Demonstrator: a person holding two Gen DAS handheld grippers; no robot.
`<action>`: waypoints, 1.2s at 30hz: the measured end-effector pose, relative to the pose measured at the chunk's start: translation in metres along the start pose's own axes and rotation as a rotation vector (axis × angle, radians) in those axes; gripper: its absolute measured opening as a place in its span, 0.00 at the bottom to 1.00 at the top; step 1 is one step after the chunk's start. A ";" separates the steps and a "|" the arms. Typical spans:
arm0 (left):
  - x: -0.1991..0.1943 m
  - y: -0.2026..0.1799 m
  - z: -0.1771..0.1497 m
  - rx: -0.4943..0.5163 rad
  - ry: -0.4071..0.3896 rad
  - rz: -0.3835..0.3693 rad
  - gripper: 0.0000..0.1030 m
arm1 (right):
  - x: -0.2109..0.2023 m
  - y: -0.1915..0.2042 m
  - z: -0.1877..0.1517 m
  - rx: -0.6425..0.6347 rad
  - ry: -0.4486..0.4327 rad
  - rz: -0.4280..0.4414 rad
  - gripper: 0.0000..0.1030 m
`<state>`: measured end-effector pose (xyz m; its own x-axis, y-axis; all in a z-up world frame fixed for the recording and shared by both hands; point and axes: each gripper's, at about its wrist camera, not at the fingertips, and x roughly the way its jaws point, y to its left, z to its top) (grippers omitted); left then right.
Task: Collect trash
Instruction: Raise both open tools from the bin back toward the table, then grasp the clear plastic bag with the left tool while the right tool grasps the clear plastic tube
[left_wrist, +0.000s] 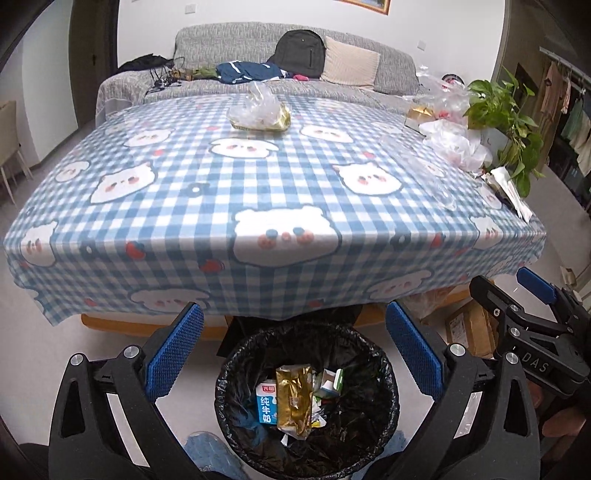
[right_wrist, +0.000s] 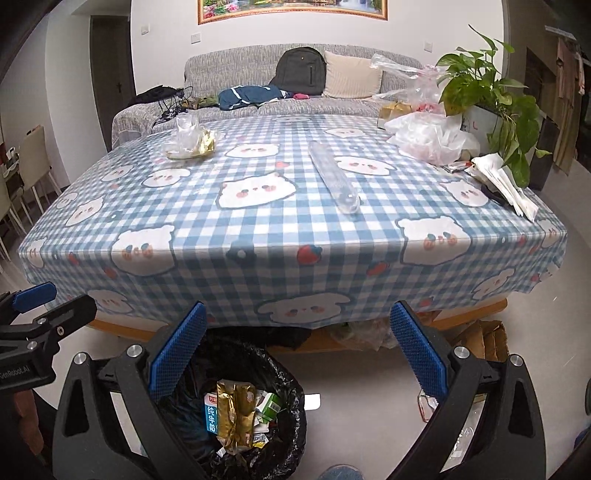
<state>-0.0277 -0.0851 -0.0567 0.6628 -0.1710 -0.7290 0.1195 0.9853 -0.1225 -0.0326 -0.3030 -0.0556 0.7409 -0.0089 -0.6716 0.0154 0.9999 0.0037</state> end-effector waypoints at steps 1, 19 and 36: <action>0.000 0.001 0.004 -0.002 -0.001 0.001 0.94 | 0.000 0.000 0.002 -0.001 -0.004 0.001 0.92; 0.018 0.017 0.087 0.006 -0.040 0.029 0.94 | 0.025 -0.005 0.076 -0.010 -0.039 -0.017 0.92; 0.095 0.019 0.197 0.000 -0.022 0.050 0.94 | 0.101 -0.023 0.141 -0.008 0.020 -0.032 0.92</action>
<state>0.1833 -0.0841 0.0042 0.6839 -0.1213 -0.7194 0.0856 0.9926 -0.0860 0.1370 -0.3284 -0.0188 0.7262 -0.0408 -0.6863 0.0338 0.9991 -0.0237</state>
